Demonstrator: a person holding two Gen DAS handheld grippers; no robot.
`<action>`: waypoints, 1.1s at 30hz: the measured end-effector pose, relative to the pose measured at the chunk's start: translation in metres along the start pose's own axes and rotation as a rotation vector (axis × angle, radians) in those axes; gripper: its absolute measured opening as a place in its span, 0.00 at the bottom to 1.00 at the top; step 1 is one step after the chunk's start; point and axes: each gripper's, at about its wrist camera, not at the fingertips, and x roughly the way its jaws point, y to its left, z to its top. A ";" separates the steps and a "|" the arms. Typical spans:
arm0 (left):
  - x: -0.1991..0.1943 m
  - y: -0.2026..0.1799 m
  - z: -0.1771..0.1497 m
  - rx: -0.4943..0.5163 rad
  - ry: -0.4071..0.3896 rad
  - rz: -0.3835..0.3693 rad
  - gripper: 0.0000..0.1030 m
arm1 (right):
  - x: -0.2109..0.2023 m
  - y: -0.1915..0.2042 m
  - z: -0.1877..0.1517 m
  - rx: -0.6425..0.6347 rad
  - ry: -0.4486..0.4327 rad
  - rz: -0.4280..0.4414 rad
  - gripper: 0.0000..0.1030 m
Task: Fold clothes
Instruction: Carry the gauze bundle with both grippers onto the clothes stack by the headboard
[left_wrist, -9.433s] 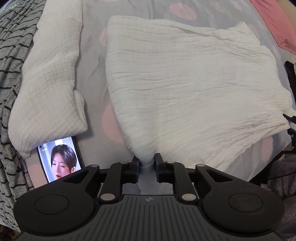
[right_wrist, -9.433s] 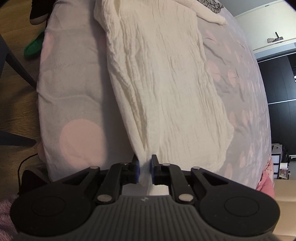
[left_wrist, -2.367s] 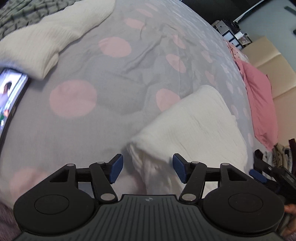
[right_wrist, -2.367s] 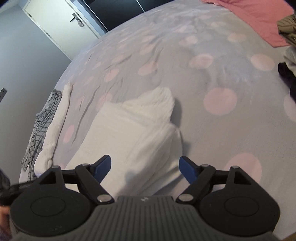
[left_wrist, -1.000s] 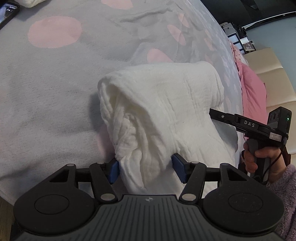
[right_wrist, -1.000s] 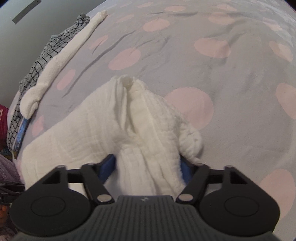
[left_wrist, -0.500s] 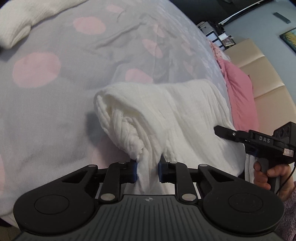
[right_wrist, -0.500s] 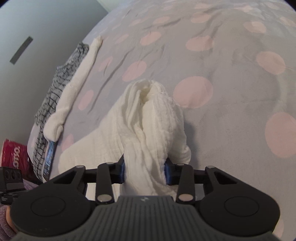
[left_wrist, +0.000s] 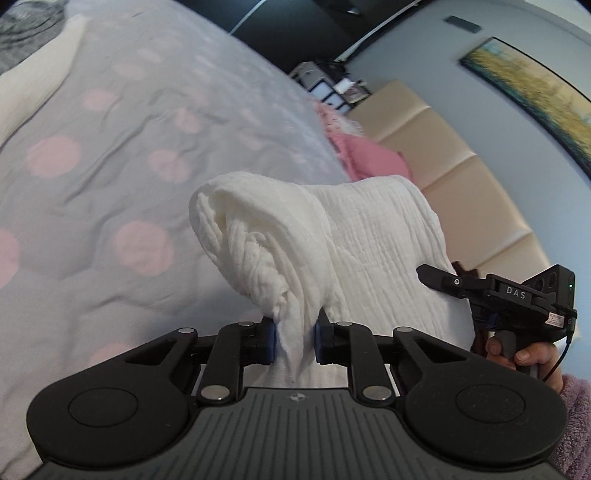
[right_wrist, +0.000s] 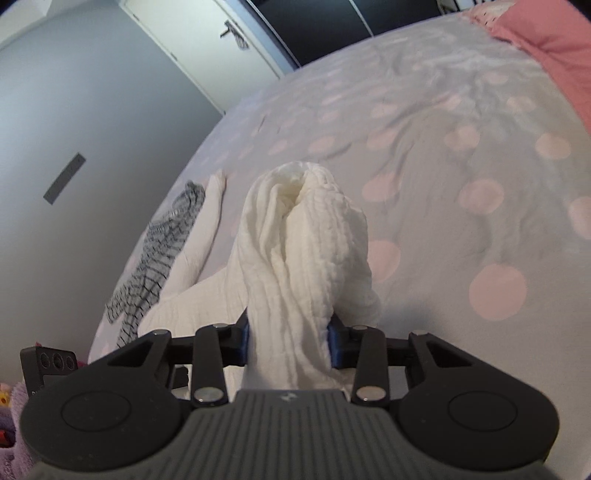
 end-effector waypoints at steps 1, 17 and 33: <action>-0.001 -0.009 0.004 0.015 -0.002 -0.018 0.15 | -0.012 0.001 0.003 0.006 -0.019 -0.003 0.40; 0.083 -0.228 0.054 0.288 0.079 -0.358 0.15 | -0.276 -0.025 0.062 0.013 -0.377 -0.194 0.39; 0.246 -0.336 0.017 0.371 0.239 -0.391 0.15 | -0.371 -0.186 0.084 0.160 -0.467 -0.348 0.39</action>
